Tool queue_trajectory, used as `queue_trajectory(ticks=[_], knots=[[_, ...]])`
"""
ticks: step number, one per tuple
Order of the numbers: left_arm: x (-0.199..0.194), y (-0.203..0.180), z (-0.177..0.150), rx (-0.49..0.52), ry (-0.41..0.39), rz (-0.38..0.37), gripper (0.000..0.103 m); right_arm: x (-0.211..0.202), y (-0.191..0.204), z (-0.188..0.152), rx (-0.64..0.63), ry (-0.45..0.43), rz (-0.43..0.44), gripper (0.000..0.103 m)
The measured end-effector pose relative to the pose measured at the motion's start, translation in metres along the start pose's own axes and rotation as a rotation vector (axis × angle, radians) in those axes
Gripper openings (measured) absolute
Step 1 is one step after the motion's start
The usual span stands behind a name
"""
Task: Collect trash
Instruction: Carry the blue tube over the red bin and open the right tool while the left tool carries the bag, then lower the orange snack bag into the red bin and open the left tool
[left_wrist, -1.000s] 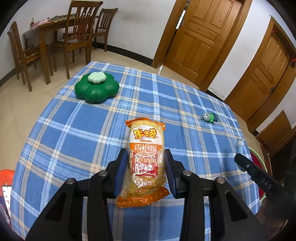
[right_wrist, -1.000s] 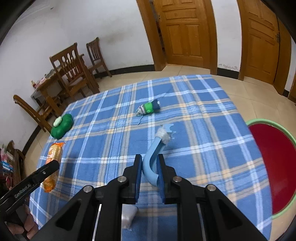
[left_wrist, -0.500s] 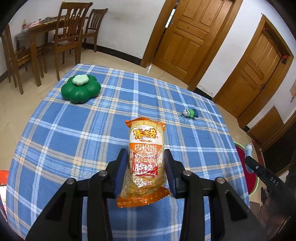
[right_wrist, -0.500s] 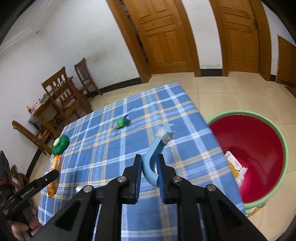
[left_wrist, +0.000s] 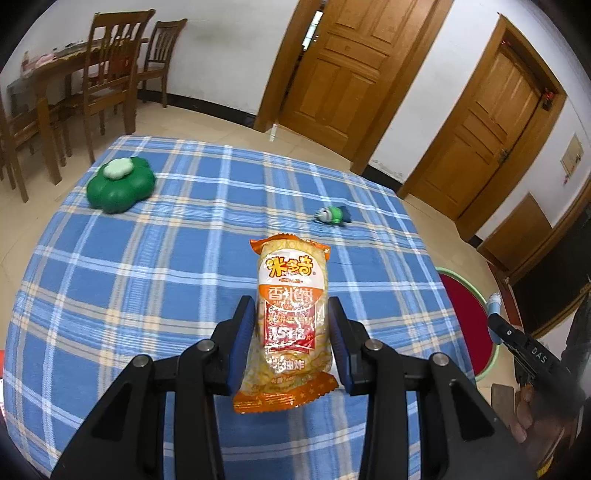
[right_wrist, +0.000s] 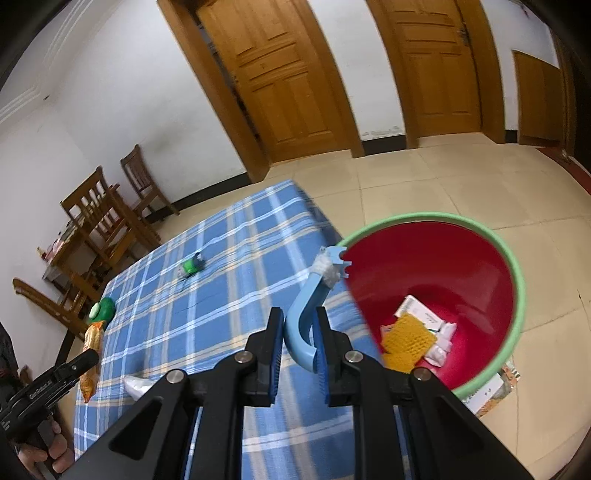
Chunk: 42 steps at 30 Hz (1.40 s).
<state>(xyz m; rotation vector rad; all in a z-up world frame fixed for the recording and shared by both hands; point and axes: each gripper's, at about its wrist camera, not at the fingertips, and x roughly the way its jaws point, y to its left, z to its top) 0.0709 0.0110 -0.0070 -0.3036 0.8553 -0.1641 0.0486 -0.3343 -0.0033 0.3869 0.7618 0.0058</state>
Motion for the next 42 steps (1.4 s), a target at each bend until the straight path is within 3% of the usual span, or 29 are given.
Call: queue_trajectory(ticks=[24, 42], knots=[[0.045, -0.112, 0.000, 0.205, 0.119, -0.155, 0.040, 0.006, -0.092, -0.009, 0.181, 0.021, -0.100, 0.019], [0.089, -0.206, -0.012, 0.389, 0.188, -0.237, 0.040, -0.014, -0.119, -0.008, 0.211, -0.019, -0.137, 0.023]])
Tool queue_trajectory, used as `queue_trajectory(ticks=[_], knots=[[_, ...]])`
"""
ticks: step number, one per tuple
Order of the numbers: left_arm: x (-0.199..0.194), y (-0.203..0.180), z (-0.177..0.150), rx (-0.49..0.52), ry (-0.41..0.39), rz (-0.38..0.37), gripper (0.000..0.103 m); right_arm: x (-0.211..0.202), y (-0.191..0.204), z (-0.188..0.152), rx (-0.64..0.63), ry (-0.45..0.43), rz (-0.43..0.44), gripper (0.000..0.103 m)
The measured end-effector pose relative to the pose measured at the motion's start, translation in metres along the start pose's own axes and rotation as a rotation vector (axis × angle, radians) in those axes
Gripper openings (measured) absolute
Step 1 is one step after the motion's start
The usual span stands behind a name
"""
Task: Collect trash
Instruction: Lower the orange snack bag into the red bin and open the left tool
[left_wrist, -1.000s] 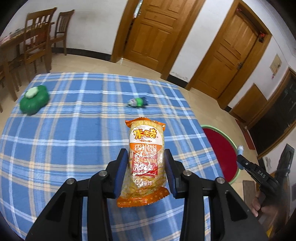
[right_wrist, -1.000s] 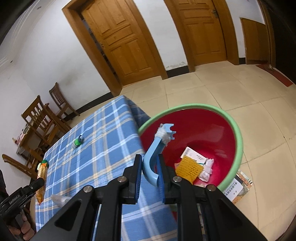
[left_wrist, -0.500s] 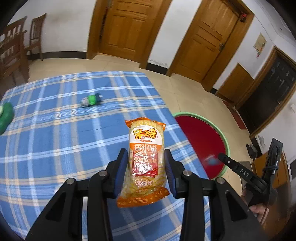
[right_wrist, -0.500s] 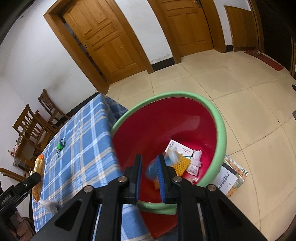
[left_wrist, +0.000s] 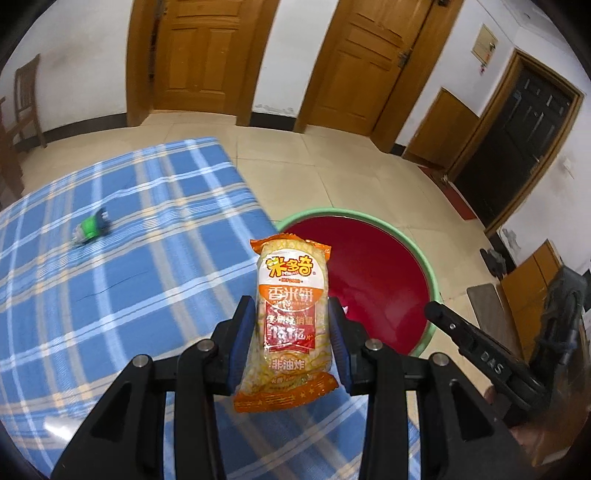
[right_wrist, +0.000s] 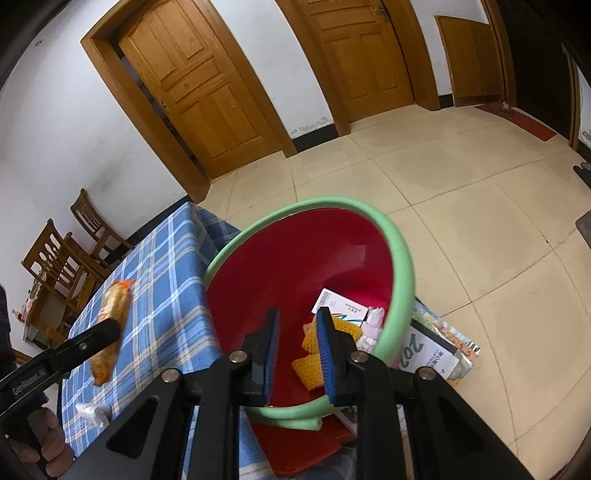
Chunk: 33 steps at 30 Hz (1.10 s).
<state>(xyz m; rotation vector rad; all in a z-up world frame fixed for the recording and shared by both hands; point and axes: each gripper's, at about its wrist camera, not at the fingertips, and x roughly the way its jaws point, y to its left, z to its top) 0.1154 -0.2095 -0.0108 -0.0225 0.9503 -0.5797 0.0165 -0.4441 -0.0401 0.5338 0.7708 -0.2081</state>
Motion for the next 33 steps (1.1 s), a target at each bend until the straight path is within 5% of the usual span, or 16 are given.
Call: queue_trajectory(ticks=[14, 26, 33], knots=[[0.057, -0.028, 0.012, 0.038, 0.043, -0.018, 0.040, 0.000, -0.019, -0.002, 0.036, 0.008, -0.012, 0.029], [0.050, -0.035, 0.019, 0.065, 0.006, -0.029, 0.050, 0.002, -0.026, -0.002, 0.056, 0.017, -0.009, 0.032], [0.035, -0.032, 0.017, 0.057, 0.002, -0.043, 0.050, -0.002, -0.021, -0.002, 0.053, 0.007, 0.009, 0.045]])
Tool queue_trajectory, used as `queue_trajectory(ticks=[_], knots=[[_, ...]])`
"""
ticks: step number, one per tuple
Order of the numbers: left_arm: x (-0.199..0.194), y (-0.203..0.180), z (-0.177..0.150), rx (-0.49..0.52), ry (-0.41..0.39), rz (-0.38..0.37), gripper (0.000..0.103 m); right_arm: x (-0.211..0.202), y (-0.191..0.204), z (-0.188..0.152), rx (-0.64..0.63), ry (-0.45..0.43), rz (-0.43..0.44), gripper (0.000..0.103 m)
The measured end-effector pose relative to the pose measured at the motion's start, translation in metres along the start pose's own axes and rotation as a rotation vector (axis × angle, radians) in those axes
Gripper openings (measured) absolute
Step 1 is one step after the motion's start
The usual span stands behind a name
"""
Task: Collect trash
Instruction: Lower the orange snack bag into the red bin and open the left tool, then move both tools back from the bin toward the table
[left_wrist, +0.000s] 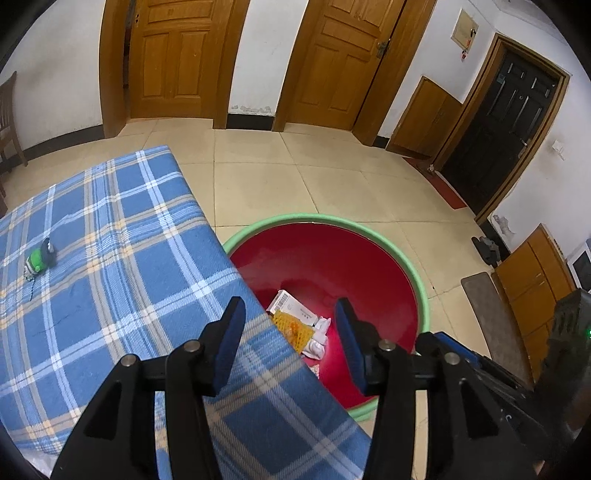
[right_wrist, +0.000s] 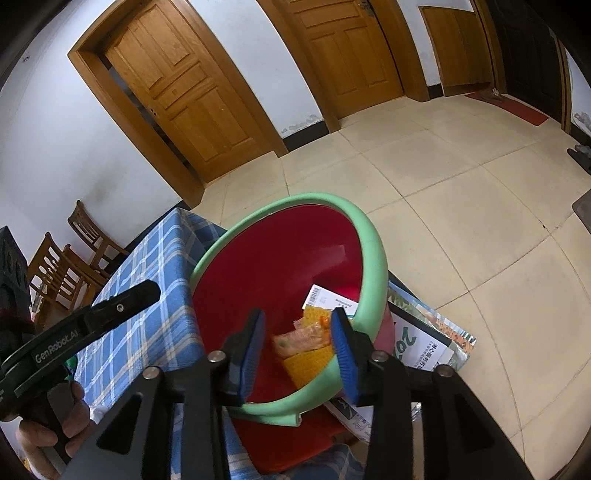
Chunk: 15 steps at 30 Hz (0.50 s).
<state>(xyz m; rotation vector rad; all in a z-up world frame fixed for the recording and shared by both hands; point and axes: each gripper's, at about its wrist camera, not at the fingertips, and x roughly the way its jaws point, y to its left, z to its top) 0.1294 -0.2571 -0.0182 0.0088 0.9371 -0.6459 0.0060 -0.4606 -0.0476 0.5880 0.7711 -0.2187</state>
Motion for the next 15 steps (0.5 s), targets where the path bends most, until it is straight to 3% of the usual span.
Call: queue_trajectory(ticks=[9, 15], knots=[[-0.031, 0.016, -0.011, -0.060, -0.009, 0.019, 0.054, -0.008, 0.012, -0.003, -0.020, -0.009, 0.026, 0.063], [-0.053, 0.042, -0.027, -0.121, -0.015, 0.066, 0.058, -0.011, 0.024, -0.006, -0.040, -0.007, 0.040, 0.067]])
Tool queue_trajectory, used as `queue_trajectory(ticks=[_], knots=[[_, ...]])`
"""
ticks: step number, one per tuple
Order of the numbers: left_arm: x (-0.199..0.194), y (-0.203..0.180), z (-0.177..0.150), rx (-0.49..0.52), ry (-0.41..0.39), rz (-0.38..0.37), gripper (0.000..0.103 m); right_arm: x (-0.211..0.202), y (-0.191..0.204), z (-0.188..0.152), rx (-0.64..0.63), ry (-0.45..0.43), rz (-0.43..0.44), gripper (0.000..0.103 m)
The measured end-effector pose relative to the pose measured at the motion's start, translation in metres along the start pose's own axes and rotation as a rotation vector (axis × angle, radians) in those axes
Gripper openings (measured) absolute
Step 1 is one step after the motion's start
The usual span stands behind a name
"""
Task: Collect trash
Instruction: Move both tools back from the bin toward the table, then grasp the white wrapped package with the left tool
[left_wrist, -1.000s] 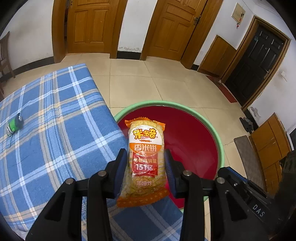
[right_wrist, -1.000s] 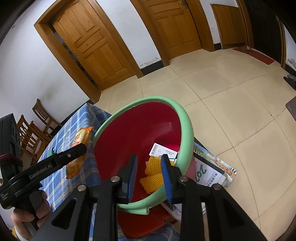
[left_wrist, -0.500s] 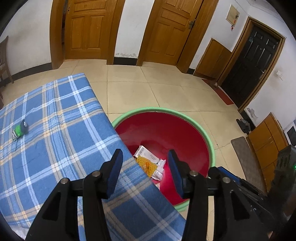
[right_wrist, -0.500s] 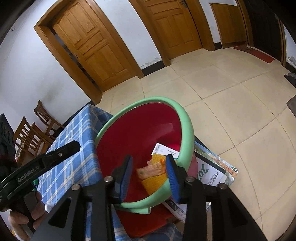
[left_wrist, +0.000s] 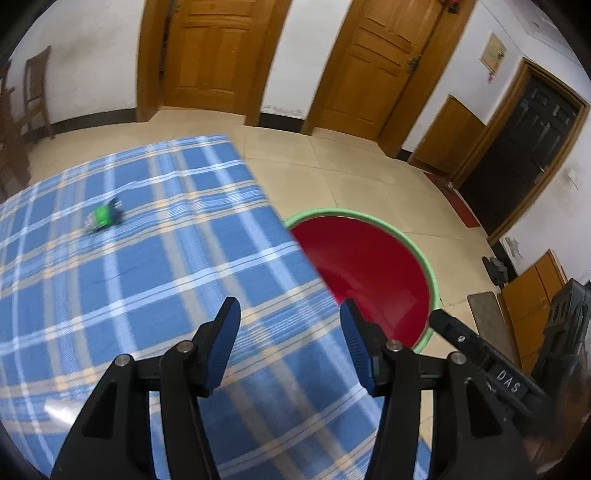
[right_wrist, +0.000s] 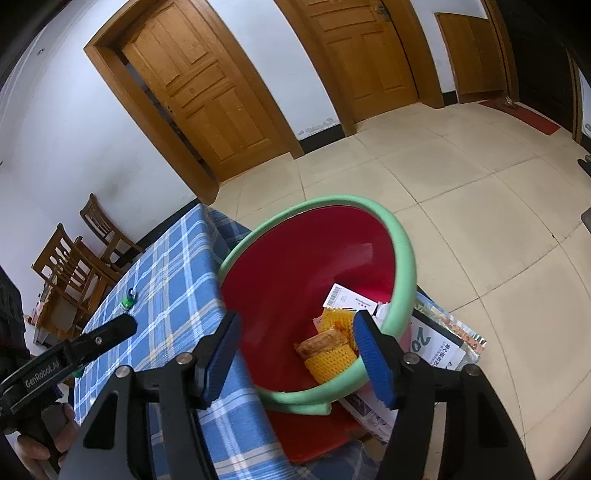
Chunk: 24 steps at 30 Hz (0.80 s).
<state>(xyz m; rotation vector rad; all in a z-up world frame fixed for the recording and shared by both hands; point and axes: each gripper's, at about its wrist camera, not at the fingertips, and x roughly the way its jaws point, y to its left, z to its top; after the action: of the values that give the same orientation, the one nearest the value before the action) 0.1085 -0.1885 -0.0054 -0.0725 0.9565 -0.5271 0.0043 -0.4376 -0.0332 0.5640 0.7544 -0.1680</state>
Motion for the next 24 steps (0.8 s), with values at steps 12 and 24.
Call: queue_trajectory(ticks=[12, 24], knots=[[-0.039, 0.059, -0.029, -0.085, -0.016, 0.121, 0.069, -0.003, 0.028, -0.010, -0.045, 0.018, 0.029, 0.076], [-0.063, 0.095, -0.055, -0.075, -0.019, 0.251, 0.072, -0.004, 0.054, -0.021, -0.098, 0.041, 0.048, 0.080]])
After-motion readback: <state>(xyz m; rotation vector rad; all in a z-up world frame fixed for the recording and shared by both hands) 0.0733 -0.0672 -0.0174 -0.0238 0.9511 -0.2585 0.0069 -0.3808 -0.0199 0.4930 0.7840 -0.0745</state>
